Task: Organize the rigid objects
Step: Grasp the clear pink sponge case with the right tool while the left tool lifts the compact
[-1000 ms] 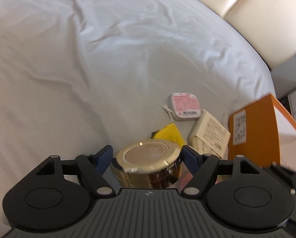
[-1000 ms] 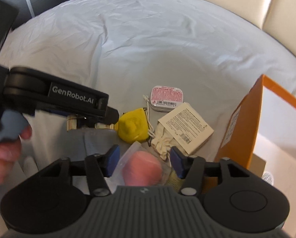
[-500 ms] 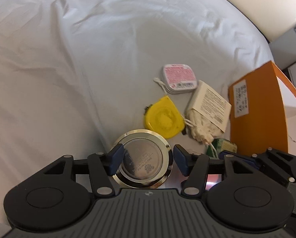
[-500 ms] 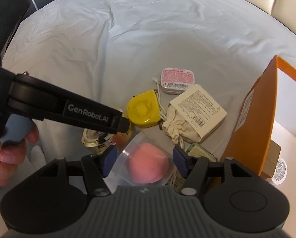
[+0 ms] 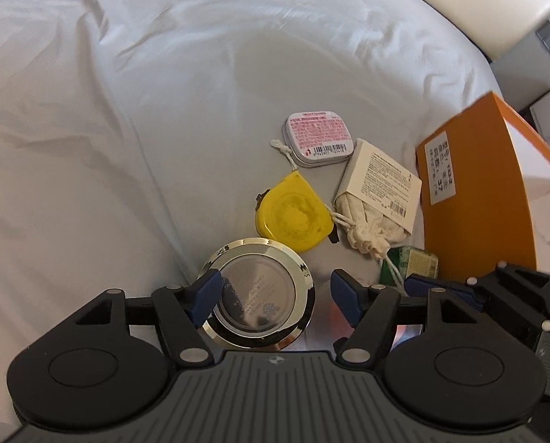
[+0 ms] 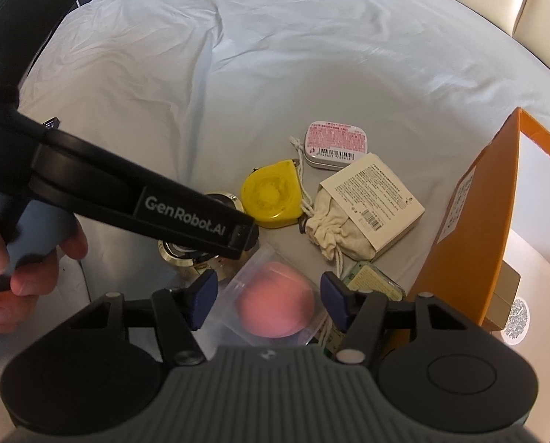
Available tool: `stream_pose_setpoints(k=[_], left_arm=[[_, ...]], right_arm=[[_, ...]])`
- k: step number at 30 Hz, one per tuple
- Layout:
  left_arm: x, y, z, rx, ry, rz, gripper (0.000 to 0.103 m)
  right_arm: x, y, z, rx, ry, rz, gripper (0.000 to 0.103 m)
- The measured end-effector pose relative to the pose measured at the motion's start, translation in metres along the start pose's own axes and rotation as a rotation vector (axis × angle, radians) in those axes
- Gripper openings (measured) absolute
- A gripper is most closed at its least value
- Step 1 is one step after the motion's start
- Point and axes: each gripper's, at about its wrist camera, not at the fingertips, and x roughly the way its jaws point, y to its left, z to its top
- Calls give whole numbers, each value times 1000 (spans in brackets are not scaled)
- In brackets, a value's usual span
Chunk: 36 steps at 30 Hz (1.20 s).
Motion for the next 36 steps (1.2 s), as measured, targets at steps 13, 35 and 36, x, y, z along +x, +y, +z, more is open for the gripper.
stream_pose_setpoints(k=[13, 35, 36], left_arm=[[24, 2, 4, -8, 125, 59, 93], [21, -4, 2, 14, 120, 93, 89], [21, -5, 2, 14, 119, 92, 89]], right_arm=[[-1, 1, -2, 4, -14, -4, 56], [6, 23, -19, -282, 96, 54, 75], [8, 24, -20, -295, 93, 48, 75]])
